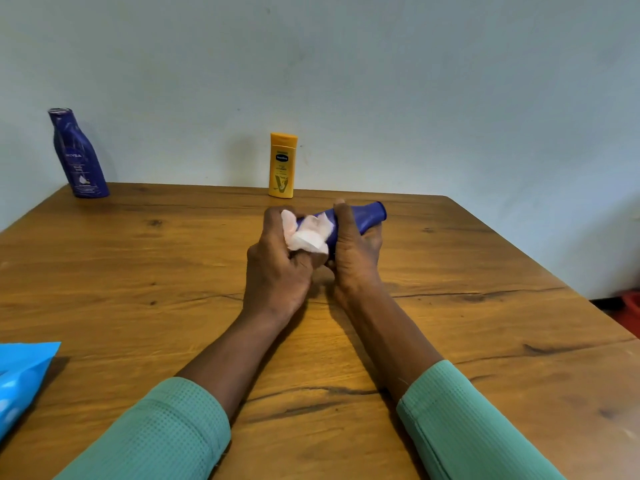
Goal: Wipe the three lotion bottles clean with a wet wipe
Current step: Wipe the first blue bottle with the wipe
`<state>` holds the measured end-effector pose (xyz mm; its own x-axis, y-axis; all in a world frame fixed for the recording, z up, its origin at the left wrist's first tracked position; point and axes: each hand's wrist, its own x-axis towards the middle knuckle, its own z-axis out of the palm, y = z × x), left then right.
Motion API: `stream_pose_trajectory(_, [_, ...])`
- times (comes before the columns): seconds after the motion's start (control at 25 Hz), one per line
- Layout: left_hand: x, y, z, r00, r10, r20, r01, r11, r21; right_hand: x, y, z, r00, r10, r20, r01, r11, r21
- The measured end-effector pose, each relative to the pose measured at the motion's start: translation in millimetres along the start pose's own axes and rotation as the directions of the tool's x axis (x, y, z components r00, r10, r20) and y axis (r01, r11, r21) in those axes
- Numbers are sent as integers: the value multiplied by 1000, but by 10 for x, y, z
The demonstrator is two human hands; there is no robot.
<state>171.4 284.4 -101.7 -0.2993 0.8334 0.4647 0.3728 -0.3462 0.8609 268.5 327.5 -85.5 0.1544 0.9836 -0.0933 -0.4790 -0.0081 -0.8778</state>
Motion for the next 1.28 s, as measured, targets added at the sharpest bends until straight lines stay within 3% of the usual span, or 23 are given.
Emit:
stream_pose_trajectory(0.08, [48,24,-14,990,-120,-77,118,993,-31,-107,21,45,996,-42,72,47,997,-65])
stream_pose_trajectory(0.24, [114,173,-55,887,-453,-93,390,841,-376,-156,-14,80,980,-121,159,152,968,-200])
stream_pose_trajectory(0.48, [246,132,-139,818,-573,45,521,706,-480,-102,-62,36,981,37,192,-25,997,-67])
stream_pose_trajectory(0.56, [230,87,-172,858,-511,58,472,738,-481,-72,-65,7,976,113,186,-121,992,31])
stream_pose_trajectory(0.64, [179,43,-155,930,-368,13,351,876,-330,-11,-63,-29,971,174,164,-194,974,118])
stream_pose_trajectory(0.72, [154,5,-119,961,-273,-45,256,940,-227,39,-88,-68,963,216,162,-245,951,187])
stream_pose_trajectory(0.88, [181,34,-142,932,-362,-27,315,843,-435,102,-71,-130,952,261,159,-297,911,286])
stream_pose_trajectory(0.92, [174,57,-153,938,-347,1,311,840,-444,115,-51,-141,950,262,168,-305,896,324])
stream_pose_trajectory(1.0, [114,97,-135,977,-185,109,213,905,-369,101,-34,-135,938,279,207,-340,864,373])
stream_pose_trajectory(1.08, [11,82,-36,964,-23,263,90,966,-243,101,-59,-140,935,268,233,-343,853,395])
stream_pose_trajectory(1.16, [-70,27,59,933,29,360,29,988,-155,73,-92,-153,940,236,247,-315,879,357])
stream_pose_trajectory(1.28, [-108,7,88,945,21,327,53,975,-217,-61,-81,-142,882,246,403,-346,917,197])
